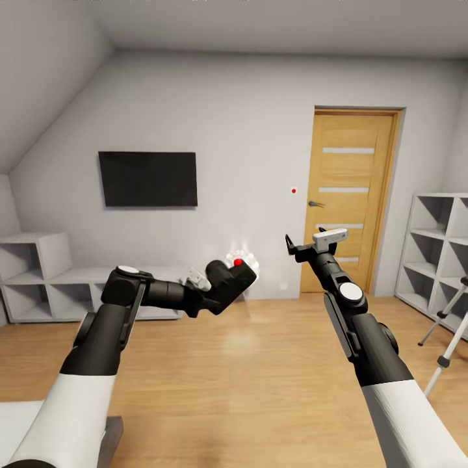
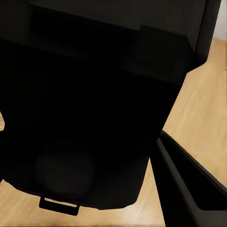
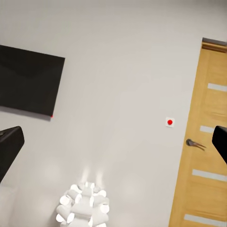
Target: Attach the digital camera to the camera tripod in the bedroom.
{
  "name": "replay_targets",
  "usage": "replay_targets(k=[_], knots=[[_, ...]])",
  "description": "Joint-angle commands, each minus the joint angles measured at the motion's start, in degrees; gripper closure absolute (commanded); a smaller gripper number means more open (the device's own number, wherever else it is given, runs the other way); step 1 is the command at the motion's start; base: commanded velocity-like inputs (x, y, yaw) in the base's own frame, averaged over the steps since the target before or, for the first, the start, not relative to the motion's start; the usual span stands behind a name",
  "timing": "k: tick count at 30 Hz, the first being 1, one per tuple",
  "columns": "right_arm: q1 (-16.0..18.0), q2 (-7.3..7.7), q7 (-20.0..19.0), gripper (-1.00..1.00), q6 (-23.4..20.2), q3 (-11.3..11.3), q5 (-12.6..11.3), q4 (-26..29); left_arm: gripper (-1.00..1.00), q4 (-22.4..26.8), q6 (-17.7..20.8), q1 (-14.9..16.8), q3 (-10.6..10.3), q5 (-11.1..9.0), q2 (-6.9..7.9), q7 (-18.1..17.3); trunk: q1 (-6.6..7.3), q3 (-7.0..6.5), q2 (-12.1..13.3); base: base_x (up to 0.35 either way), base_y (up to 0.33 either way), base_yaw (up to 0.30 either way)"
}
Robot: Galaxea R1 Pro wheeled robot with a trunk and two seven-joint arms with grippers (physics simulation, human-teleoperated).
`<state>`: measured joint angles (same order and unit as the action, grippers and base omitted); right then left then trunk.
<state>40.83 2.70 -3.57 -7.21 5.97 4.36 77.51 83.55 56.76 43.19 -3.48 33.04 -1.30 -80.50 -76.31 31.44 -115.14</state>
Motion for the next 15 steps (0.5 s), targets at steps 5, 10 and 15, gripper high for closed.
replay_targets(k=[5, 10, 15], knots=[[0.0, 0.04, -0.1, -1.0, -0.3, 0.0, 0.5, 0.1, 1.0, -1.8, 0.6, 0.1, -0.7, 0.5, -0.05, 1.3, 1.11, -0.83, 2.0, 0.0, 0.0, 0.0], [0.0, 0.03, -0.1, -1.0, -0.3, 0.0, 0.5, 0.1, 1.0, -2.3, 0.6, 0.1, -0.9, 0.5, -0.03, 1.8, 2.21, -1.73, 4.0, 0.0, 0.0, 0.0], [0.0, 0.03, -0.1, -1.0, -0.3, 0.0, 0.5, 0.1, 1.0, -2.2, 0.8, 0.1, -0.9, 0.5, 0.17, 2.0, 3.31, -2.63, 6.0, 0.0, 0.0, 0.0]])
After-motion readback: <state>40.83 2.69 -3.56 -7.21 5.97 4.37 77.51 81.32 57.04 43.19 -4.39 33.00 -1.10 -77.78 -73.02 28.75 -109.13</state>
